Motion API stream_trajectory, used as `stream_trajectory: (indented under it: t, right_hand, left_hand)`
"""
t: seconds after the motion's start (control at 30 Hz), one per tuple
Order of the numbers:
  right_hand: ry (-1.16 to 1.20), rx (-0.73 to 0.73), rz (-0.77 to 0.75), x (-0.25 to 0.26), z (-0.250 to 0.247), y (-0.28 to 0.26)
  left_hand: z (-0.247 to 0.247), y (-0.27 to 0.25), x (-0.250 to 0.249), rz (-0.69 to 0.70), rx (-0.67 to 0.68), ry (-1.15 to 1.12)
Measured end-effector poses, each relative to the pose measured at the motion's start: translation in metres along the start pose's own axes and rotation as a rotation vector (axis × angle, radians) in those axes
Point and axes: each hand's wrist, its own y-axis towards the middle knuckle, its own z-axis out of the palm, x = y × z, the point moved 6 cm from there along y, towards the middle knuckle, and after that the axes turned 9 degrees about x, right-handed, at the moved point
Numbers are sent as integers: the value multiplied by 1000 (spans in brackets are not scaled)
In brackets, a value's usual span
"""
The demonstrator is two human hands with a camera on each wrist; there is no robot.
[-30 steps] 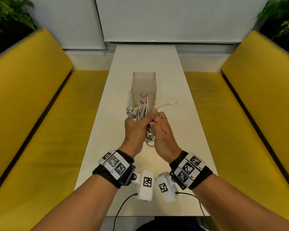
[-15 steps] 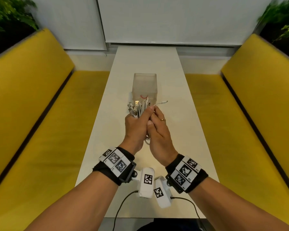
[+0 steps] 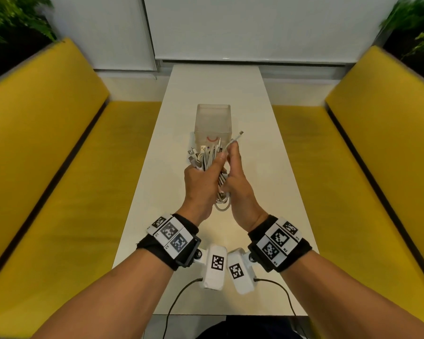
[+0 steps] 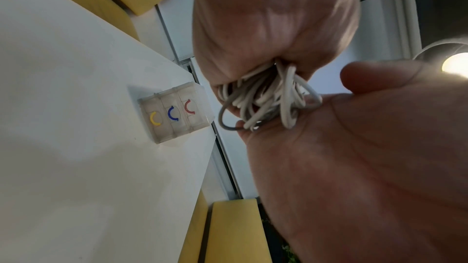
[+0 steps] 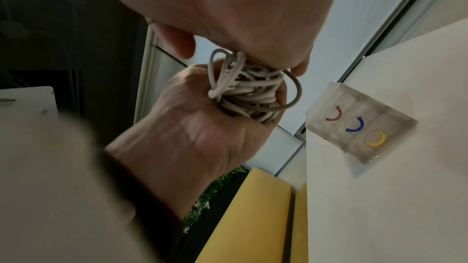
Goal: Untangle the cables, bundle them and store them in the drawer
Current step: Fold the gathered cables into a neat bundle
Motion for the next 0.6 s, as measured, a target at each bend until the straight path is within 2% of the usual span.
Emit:
stream_trajectory:
  t: [0.37, 0.47, 0.53, 0.6]
  right_hand:
    - [-141, 63, 33, 8, 3, -2]
    - [-50, 101, -5, 12, 7, -3]
    - [46, 64, -36, 16, 4, -2]
    - [13, -69, -32, 17, -10, -3]
  left_hand:
    - [5, 5, -2, -12, 30, 95]
    - [5, 7, -4, -28, 60, 105]
    - [3, 7, -4, -17, 33, 83]
    - [0, 6, -5, -6, -16, 55]
